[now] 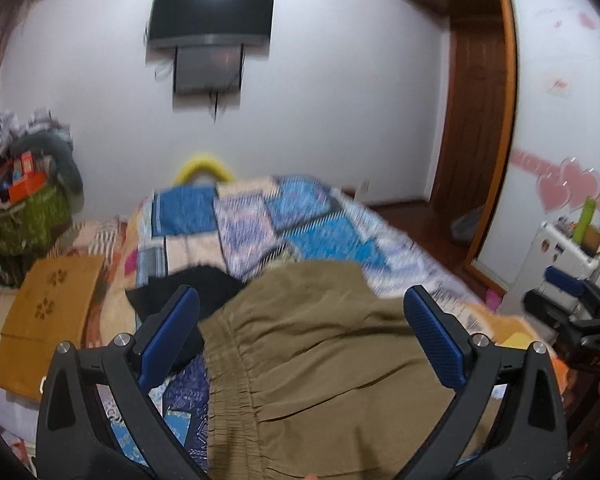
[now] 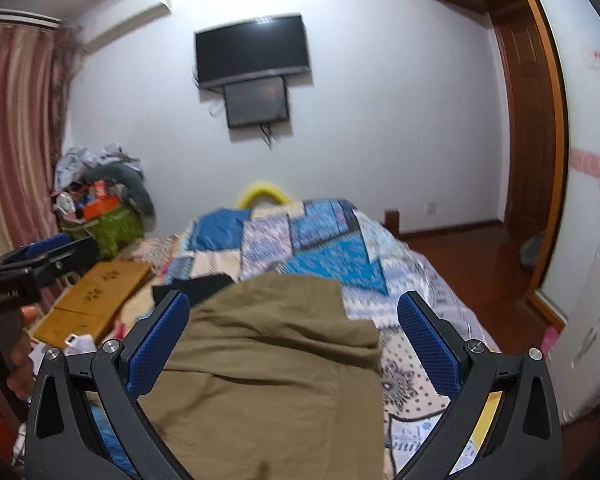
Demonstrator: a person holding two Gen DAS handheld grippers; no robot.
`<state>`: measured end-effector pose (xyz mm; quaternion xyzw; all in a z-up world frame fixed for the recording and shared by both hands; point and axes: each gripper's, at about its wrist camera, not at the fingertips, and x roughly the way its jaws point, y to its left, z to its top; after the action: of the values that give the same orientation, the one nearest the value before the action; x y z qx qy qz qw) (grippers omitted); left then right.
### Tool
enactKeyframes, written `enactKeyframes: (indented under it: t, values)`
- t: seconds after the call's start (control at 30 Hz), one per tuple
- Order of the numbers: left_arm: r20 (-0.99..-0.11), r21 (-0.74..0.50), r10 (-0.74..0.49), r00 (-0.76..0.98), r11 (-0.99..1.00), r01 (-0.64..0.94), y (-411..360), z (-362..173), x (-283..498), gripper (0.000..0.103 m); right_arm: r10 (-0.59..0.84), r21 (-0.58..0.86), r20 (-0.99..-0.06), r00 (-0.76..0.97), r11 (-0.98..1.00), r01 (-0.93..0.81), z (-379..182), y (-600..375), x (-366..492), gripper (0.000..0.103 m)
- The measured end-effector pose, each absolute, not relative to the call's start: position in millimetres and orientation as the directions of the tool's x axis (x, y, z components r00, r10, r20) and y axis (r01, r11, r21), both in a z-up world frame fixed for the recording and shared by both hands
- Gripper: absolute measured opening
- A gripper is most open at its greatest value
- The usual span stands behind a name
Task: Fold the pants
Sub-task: 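Lower both tools onto the khaki pants, left at waistband, right at leg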
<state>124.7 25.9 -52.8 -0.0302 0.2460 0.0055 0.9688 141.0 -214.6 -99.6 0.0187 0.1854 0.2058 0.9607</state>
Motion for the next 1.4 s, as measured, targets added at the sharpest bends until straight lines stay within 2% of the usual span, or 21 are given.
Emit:
enactKeyframes:
  t: [0.27, 0.4, 0.43, 0.5, 0.6, 0.73, 0.87, 0.93, 0.97, 1.13, 1.2, 1.27, 1.33, 1.4]
  values:
    - [-0.658, -0.015, 0.064, 0.75, 0.995, -0.099, 69, -112, 199, 0.103, 0.376, 0.183, -0.528, 0.761, 0.926, -0.33, -152, -242, 209, 0.103]
    - [-0.733, 0.005, 0.06, 0.678, 0.997, -0.083, 83, -139, 222, 0.088, 0.396, 0.225, -0.637, 0.661, 0.916, -0.332, -183, -245, 241, 0.103]
    - [-0.755, 0.002, 0.054, 0.654, 0.997, -0.079, 87, -147, 227, 0.081, 0.401, 0.234, -0.658, 0.638, 0.913, -0.333, -190, -246, 245, 0.101]
    - [-0.79, -0.002, 0.043, 0.612, 0.997, -0.072, 92, -160, 235, 0.072, 0.417, 0.264, -0.694, 0.587, 0.906, -0.332, -204, -247, 256, 0.095]
    - [-0.841, -0.008, 0.02, 0.541, 0.999, -0.05, 99, -181, 246, 0.068, 0.431, 0.291, -0.731, 0.529, 0.898, -0.329, -216, -247, 269, 0.082]
    - [-0.89, -0.019, 0.01, 0.456, 0.998, -0.06, 110, -206, 255, 0.067, 0.445, 0.307, -0.772, 0.454, 0.886, -0.347, -234, -246, 283, 0.071]
    - [-0.922, -0.106, -0.065, 0.382, 0.991, -0.087, 120, -229, 259, 0.071, 0.462, 0.345, -0.799, 0.386, 0.877, -0.336, -250, -240, 292, 0.07]
    - [-0.926, -0.133, -0.079, 0.368, 0.983, -0.123, 126, -236, 260, 0.082, 0.484, 0.373, -0.796, 0.363, 0.865, -0.335, -257, -238, 294, 0.07]
    - [-0.927, -0.142, -0.083, 0.366, 0.981, -0.135, 128, -237, 260, 0.084, 0.499, 0.391, -0.79, 0.357, 0.858, -0.333, -260, -239, 295, 0.071]
    - [-0.923, -0.202, -0.144, 0.357, 0.971, -0.131, 132, -240, 261, 0.085, 0.555, 0.473, -0.767, 0.321, 0.828, -0.302, -268, -248, 298, 0.071]
    - [-0.92, -0.182, -0.132, 0.37, 0.978, -0.103, 127, -239, 260, 0.082, 0.553, 0.469, -0.763, 0.334, 0.83, -0.302, -266, -248, 294, 0.063]
    - [-0.917, -0.136, -0.096, 0.388, 0.988, -0.076, 120, -237, 258, 0.081, 0.548, 0.463, -0.762, 0.346, 0.833, -0.302, -263, -249, 291, 0.035]
    - [-0.912, -0.075, -0.051, 0.406, 0.996, -0.044, 115, -236, 257, 0.081, 0.532, 0.445, -0.769, 0.354, 0.844, -0.299, -263, -250, 289, 0.016]
    - [-0.905, -0.006, 0.0, 0.426, 1.0, -0.013, 112, -234, 256, 0.081, 0.514, 0.417, -0.776, 0.365, 0.853, -0.314, -264, -248, 293, 0.013]
